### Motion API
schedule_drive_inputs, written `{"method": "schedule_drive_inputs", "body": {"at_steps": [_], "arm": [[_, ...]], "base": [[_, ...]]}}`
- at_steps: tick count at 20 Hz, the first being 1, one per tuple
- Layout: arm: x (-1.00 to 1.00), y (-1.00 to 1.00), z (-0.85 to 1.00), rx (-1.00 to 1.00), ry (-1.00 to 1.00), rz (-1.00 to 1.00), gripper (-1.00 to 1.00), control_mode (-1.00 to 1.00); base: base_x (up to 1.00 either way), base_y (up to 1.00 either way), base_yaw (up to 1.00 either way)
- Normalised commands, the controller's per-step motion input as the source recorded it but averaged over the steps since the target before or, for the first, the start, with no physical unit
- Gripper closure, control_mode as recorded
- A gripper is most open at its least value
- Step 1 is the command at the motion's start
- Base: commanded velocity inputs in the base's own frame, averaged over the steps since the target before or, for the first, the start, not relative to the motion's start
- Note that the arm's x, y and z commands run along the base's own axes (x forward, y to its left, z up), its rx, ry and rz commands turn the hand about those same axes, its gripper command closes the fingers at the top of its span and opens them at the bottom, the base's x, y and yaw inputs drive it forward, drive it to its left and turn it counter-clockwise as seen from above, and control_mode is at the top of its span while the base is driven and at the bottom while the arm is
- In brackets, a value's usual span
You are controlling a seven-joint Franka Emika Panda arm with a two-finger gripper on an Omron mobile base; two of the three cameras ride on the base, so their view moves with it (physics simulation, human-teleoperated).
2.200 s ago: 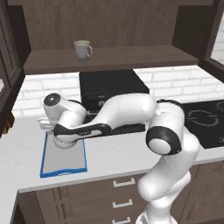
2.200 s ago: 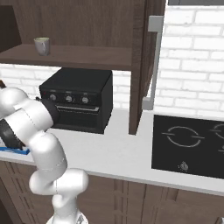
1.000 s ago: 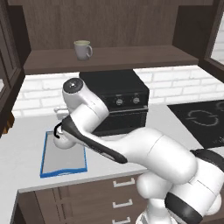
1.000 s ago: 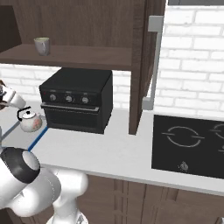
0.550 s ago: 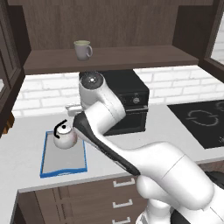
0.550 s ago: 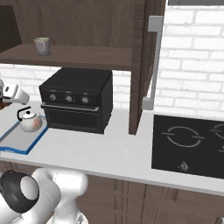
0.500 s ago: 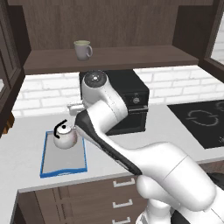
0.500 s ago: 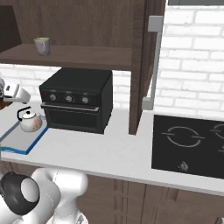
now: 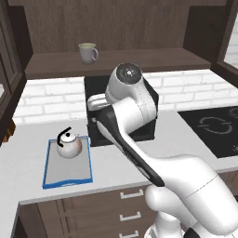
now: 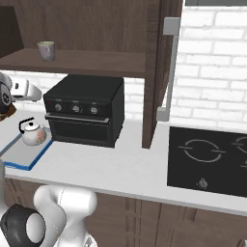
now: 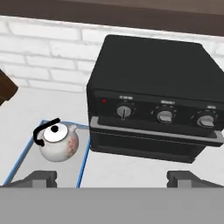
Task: Pick the kettle from the counter and place it on the tray. Then pick the mug from the cabinet and place it on the tray. Then close the cabinet doors.
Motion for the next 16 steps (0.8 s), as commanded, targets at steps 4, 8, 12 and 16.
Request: {"method": "schedule_drive_inputs", "body": {"at_steps": [4, 8, 12, 16], "arm": [[0.01, -0.25, 0.56, 0.0, -0.14, 0.01, -1.0, -1.0], [0.03, -0.26, 0.62, 0.0, 0.0, 0.04, -1.0, -1.0], [0.22, -0.19, 0.6, 0.0, 0.08, 0.06, -1.0, -1.0], [0.36, -0.16, 0.38, 0.0, 0.01, 0.14, -1.0, -1.0]], "base": [[0.0, 0.0, 0.0], [0.0, 0.0, 0.0], [0.0, 0.0, 0.0], [0.0, 0.0, 0.0]]}}
